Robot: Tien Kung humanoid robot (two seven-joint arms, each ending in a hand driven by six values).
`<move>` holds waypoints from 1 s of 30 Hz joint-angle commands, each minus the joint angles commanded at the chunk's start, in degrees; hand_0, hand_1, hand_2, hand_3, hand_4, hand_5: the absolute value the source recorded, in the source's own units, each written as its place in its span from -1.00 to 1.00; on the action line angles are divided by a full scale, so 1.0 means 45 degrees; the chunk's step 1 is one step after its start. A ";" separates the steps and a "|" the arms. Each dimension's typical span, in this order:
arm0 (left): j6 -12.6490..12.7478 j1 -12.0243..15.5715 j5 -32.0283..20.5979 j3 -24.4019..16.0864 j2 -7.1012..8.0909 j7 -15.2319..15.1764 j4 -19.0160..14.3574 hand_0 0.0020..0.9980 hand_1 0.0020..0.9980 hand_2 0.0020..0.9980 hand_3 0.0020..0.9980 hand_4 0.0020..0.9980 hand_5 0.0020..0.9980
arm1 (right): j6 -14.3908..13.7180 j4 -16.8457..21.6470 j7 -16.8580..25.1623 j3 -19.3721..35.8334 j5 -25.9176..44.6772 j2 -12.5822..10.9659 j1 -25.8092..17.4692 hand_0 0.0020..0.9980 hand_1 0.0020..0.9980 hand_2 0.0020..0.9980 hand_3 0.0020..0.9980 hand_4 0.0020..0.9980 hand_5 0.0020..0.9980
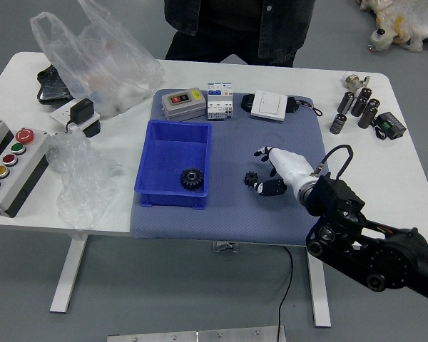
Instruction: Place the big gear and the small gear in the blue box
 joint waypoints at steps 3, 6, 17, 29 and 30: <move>-0.0003 -0.0015 0.0019 -0.0016 -0.0004 0.0012 0.0000 0.26 0.18 0.16 0.27 0.33 -0.33 | -0.0223 -0.0194 0.0069 -0.0320 0.0525 0.0115 0.0147 -0.47 0.03 0.54 0.60 0.44 -0.70; -0.0006 -0.0038 0.0013 -0.0010 0.0005 0.0006 0.0000 0.25 0.18 0.16 0.27 0.33 -0.33 | -0.0324 -0.0389 0.0078 -0.0590 0.0836 0.0266 0.0320 -0.47 0.02 0.53 0.59 0.44 -0.69; -0.0033 -0.0087 0.0064 -0.0059 -0.0019 0.0009 0.0000 0.25 0.18 0.16 0.27 0.33 -0.33 | -0.0400 -0.0916 -0.0003 -0.0908 0.1180 0.0695 0.0597 -0.48 0.00 0.33 0.44 0.47 -0.66; -0.0053 -0.0094 0.0098 -0.0120 -0.0022 -0.0013 0.0000 0.25 0.18 0.16 0.27 0.33 -0.33 | -0.0620 -0.0951 -0.0193 -0.0944 0.0868 0.0773 0.0643 -0.50 -0.13 -0.17 0.03 0.05 -1.00; -0.0055 -0.0093 0.0101 -0.0125 -0.0022 -0.0014 0.0000 0.25 0.18 0.16 0.27 0.33 -0.33 | -0.0636 -0.0957 -0.0207 -0.0938 0.0822 0.0781 0.0643 -0.50 -0.13 -0.17 0.03 0.05 -1.00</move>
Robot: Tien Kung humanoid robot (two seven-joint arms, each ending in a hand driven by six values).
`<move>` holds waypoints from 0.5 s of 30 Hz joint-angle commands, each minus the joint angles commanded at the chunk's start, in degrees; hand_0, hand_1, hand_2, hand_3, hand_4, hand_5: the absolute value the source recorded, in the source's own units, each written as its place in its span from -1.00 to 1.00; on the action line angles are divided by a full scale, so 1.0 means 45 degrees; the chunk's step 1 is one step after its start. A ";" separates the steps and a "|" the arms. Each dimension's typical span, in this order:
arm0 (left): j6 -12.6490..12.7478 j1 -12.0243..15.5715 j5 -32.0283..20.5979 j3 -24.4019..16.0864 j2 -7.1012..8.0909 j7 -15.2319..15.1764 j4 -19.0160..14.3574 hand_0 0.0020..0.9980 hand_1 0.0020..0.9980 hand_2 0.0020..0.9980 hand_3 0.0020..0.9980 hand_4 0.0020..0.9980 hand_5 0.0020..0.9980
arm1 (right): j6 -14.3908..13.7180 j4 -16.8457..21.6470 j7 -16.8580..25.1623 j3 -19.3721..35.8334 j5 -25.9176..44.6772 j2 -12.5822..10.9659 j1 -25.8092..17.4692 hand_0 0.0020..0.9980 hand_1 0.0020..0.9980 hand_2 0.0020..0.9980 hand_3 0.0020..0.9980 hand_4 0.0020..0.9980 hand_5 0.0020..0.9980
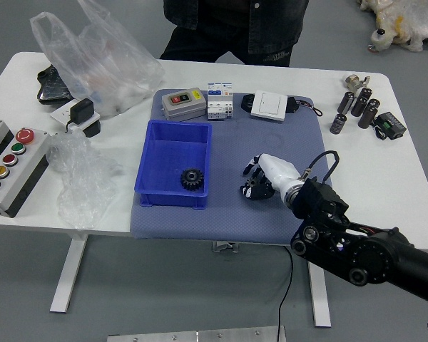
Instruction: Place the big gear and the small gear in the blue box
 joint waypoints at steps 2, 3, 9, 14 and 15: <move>-0.0004 0.0002 0.0014 -0.0014 0.0000 -0.0003 0.0000 0.25 0.18 0.17 0.27 0.32 -0.33 | -0.0048 -0.0023 -0.0018 0.0028 -0.0110 0.0019 -0.0009 -0.52 -0.15 -0.22 -0.07 -0.05 -1.00; -0.0005 0.0003 0.0013 -0.0016 0.0001 -0.0006 0.0000 0.25 0.18 0.17 0.27 0.32 -0.33 | -0.0064 -0.0029 -0.0022 0.0041 -0.0145 0.0024 -0.0014 -0.52 -0.15 -0.22 -0.07 -0.05 -1.00; -0.0014 0.0027 0.0047 -0.0060 0.0010 -0.0005 0.0000 0.25 0.18 0.17 0.27 0.32 -0.33 | -0.0179 0.0023 -0.0037 0.0307 -0.0694 0.0008 -0.0010 -0.52 -0.15 -0.23 -0.08 -0.15 -1.00; -0.0024 0.0026 0.0088 -0.0102 0.0010 0.0005 0.0000 0.25 0.18 0.17 0.27 0.33 -0.32 | -0.0264 -0.0063 0.0033 0.0406 -0.0813 0.0028 0.0030 -0.52 -0.14 -0.23 -0.08 -0.18 -1.00; -0.0027 0.0030 0.0094 -0.0105 0.0011 0.0006 0.0000 0.25 0.18 0.17 0.27 0.33 -0.32 | -0.0295 -0.0114 0.0057 0.0443 -0.0848 0.0044 0.0049 -0.52 -0.14 -0.23 -0.08 -0.18 -1.00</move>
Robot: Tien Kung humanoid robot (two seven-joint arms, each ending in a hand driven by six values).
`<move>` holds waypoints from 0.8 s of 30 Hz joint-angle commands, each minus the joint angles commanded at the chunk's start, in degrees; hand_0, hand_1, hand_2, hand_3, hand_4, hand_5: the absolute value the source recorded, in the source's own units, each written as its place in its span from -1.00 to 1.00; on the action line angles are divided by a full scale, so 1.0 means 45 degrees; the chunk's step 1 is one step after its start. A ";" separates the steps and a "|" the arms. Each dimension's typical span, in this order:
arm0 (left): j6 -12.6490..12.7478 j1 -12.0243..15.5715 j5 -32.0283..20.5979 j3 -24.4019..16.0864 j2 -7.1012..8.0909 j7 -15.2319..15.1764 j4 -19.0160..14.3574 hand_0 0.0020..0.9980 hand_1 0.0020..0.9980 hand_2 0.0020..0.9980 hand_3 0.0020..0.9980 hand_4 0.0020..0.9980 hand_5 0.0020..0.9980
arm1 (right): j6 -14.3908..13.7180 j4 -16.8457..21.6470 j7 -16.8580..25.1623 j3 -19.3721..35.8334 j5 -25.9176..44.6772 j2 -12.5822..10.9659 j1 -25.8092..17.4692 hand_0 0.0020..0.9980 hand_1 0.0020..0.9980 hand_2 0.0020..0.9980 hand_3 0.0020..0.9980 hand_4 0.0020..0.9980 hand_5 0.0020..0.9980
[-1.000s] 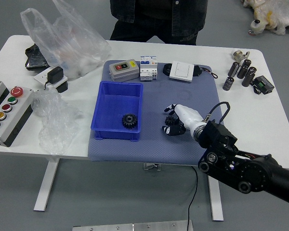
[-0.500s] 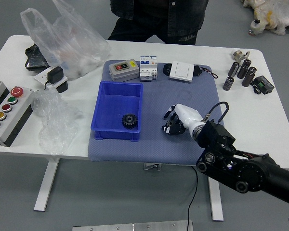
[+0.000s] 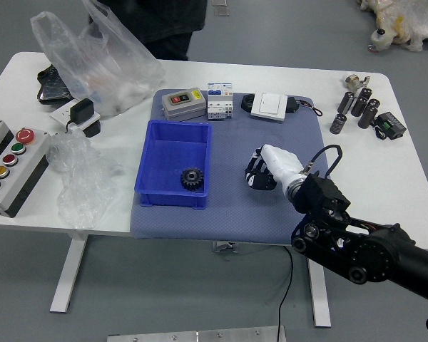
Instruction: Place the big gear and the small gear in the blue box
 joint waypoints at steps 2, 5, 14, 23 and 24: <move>-0.0006 0.0009 0.0006 0.0001 0.0004 0.0004 0.0000 0.25 0.18 0.17 0.27 0.33 -0.32 | -0.0074 -0.0147 0.0070 0.0083 -0.0037 0.0055 0.0062 -0.52 -0.14 -0.23 -0.08 -0.18 -1.00; -0.0015 0.0022 0.0022 -0.0004 0.0005 0.0014 0.0000 0.25 0.18 0.17 0.28 0.33 -0.32 | -0.0188 -0.0495 0.0179 0.0180 -0.0024 0.0223 0.0233 -0.53 -0.14 -0.23 -0.07 -0.15 -1.00; -0.0048 -0.0008 0.0058 0.0002 0.0015 0.0015 0.0000 0.25 0.18 0.17 0.28 0.33 -0.31 | -0.0382 -0.1622 0.0458 0.0425 0.0055 0.0805 0.0961 -0.53 -0.13 -0.23 -0.07 -0.12 -1.00; -0.0034 0.0098 0.0249 -0.0244 0.0021 0.0140 0.0000 0.25 0.18 0.17 0.28 0.34 -0.28 | 0.2078 0.0335 -0.1271 0.1167 -0.2018 0.0191 0.0848 -0.54 -0.09 0.60 0.66 0.43 -0.72; -0.0032 0.0094 0.0274 -0.0277 0.0028 0.0150 0.0000 0.25 0.18 0.17 0.28 0.34 -0.28 | 0.2451 0.0566 -0.1324 0.1003 -0.2117 0.0176 0.0827 -0.54 -0.09 0.60 0.66 0.43 -0.72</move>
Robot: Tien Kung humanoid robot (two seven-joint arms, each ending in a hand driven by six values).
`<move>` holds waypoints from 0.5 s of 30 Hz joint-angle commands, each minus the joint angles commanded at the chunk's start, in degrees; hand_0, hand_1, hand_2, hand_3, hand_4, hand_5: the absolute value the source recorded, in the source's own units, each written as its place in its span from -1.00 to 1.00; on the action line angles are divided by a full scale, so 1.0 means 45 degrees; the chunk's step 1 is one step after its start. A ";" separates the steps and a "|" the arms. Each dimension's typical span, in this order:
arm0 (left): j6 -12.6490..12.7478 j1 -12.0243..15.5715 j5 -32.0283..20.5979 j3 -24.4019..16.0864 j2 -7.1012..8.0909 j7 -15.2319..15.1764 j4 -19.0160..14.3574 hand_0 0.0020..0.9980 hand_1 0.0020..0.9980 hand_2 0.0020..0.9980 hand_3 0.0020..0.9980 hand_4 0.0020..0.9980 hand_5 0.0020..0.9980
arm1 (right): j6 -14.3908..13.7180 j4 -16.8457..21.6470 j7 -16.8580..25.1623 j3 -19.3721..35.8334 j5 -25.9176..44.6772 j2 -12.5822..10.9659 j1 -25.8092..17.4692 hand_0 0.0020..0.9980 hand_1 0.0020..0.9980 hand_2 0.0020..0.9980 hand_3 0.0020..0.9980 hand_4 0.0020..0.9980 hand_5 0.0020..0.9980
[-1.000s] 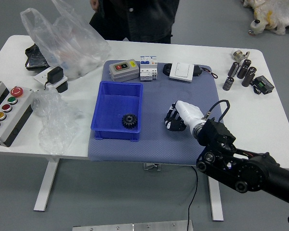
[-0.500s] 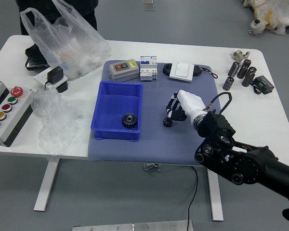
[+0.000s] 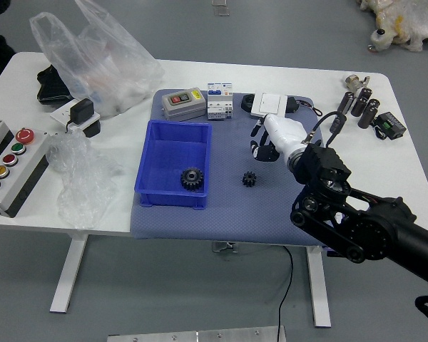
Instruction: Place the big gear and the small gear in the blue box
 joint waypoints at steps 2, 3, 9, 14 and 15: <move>0.0001 -0.0020 0.0019 -0.0020 0.0008 0.0002 0.0000 0.25 0.18 0.17 0.28 0.34 -0.28 | 0.0528 0.0182 0.0000 -0.0240 0.0083 0.0004 -0.0035 -0.54 -0.09 0.60 0.66 0.43 -0.72; 0.0001 -0.0039 0.0014 -0.0014 0.0013 -0.0009 0.0000 0.25 0.18 0.17 0.28 0.34 -0.28 | 0.0835 0.0219 0.0000 -0.0352 0.0214 0.0010 -0.0063 -0.54 -0.09 0.60 0.66 0.43 -0.72; 0.0005 -0.0069 -0.0019 0.0028 0.0030 -0.0031 0.0000 0.25 0.18 0.17 0.28 0.34 -0.27 | 0.1397 0.0205 0.0000 -0.0546 0.0580 -0.0007 -0.0099 -0.56 -0.15 0.59 0.67 0.50 -0.67; 0.0016 -0.0051 -0.0002 -0.0003 0.0035 -0.0017 0.0000 0.25 0.18 0.17 0.28 0.34 -0.27 | 0.1533 0.0054 0.0000 -0.0495 0.0531 -0.0045 -0.0111 -0.57 -0.16 0.56 0.66 0.53 -0.63; 0.0018 -0.0049 0.0004 -0.0014 0.0037 -0.0016 0.0000 0.25 0.18 0.17 0.28 0.34 -0.27 | 0.1554 0.0011 0.0000 -0.0496 0.0522 -0.0065 -0.0113 -0.57 -0.16 0.53 0.62 0.55 -0.61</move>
